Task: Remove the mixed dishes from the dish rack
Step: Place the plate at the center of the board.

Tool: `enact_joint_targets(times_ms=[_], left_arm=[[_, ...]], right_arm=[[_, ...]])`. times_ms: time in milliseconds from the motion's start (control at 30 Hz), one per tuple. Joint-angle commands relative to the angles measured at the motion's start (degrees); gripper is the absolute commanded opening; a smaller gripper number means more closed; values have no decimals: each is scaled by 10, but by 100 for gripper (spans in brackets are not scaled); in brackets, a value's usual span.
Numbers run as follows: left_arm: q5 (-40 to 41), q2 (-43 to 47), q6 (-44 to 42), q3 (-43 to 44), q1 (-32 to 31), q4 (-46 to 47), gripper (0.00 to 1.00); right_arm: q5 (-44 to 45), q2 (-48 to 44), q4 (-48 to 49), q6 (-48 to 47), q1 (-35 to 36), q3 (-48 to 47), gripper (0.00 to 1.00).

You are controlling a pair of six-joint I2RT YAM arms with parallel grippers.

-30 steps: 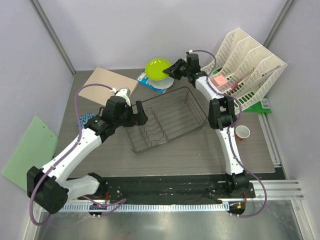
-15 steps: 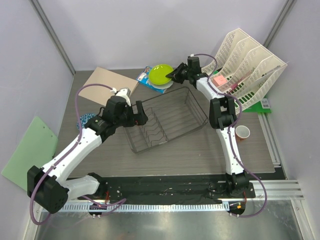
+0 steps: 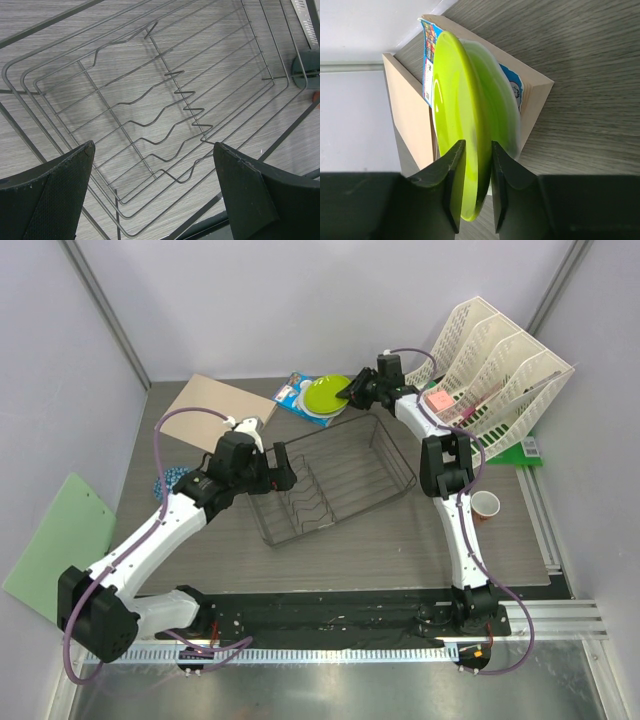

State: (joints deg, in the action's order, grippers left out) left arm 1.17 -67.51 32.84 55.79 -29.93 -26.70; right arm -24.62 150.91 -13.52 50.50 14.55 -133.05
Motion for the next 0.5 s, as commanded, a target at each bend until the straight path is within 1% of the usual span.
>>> enact_joint_targets(times_ms=[0,133,300,467], left_arm=[[-8,-1,6,3,1,18,100],[-9,-3,6,2,1,17,100],[-9,-4,5,2,1,17,100],[-8,-8,6,3,1,19,100]], right_arm=[[11,-18,-9,-23,1,-13,33],[54,-26,-52,-58,1,-31,38],[96,-40,-106,-103,0,-48,41],[118,-48,-121,-123,0,-44,42]])
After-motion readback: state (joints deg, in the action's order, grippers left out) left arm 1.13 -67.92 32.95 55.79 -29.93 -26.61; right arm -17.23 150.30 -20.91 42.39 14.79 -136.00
